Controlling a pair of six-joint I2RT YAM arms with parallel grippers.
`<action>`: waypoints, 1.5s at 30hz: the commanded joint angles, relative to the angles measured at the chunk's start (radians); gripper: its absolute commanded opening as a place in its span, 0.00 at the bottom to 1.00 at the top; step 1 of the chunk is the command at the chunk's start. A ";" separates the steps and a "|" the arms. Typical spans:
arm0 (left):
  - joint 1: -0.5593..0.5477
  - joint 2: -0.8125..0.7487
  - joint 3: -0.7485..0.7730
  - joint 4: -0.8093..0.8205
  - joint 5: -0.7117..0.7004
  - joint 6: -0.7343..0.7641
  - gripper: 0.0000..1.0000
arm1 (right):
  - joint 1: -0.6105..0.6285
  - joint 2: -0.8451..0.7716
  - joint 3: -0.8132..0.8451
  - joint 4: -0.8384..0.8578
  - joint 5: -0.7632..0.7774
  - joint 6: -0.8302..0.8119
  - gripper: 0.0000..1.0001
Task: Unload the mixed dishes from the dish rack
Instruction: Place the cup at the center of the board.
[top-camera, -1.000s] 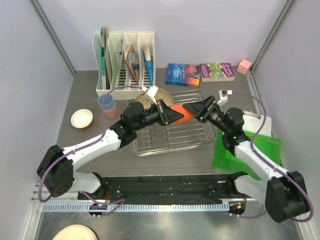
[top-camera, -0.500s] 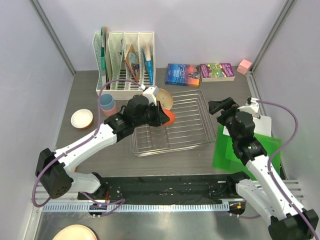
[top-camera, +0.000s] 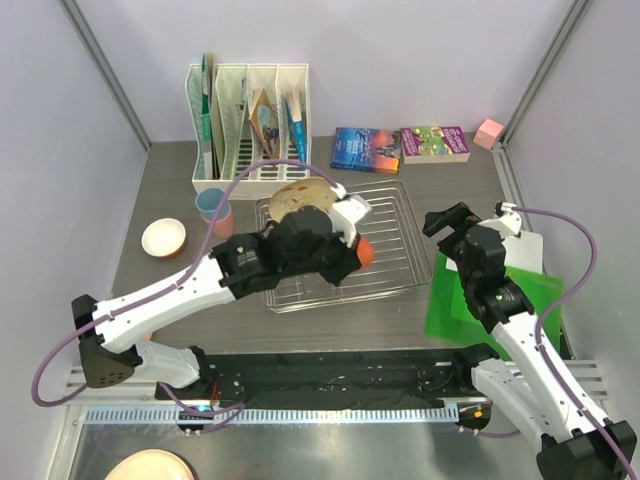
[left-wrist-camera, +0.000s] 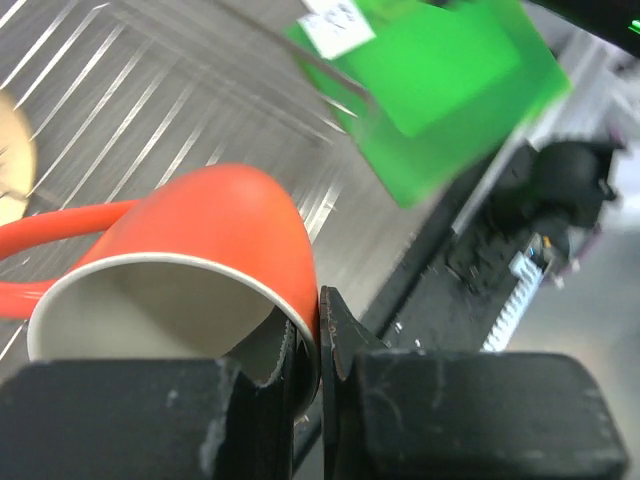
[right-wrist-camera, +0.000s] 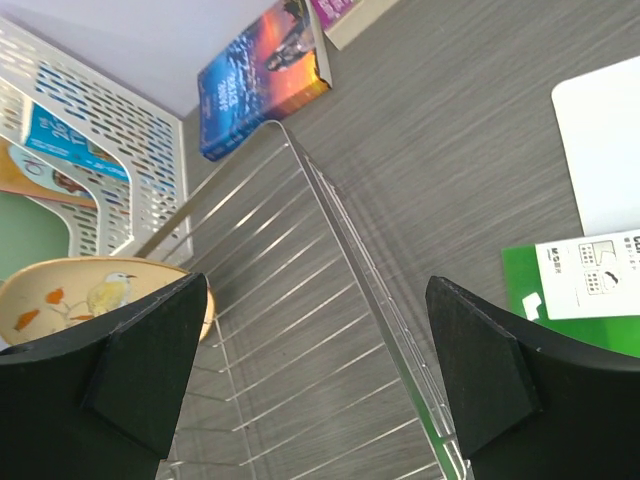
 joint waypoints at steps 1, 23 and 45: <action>-0.172 0.051 0.122 -0.126 -0.178 0.159 0.00 | -0.003 0.009 0.045 -0.010 0.012 -0.017 0.96; -0.378 0.539 0.381 -0.312 -0.078 0.248 0.00 | -0.003 -0.019 0.026 -0.057 -0.025 0.001 0.95; -0.315 0.652 0.321 -0.333 -0.066 0.219 0.00 | -0.001 -0.026 0.031 -0.071 -0.002 -0.028 0.96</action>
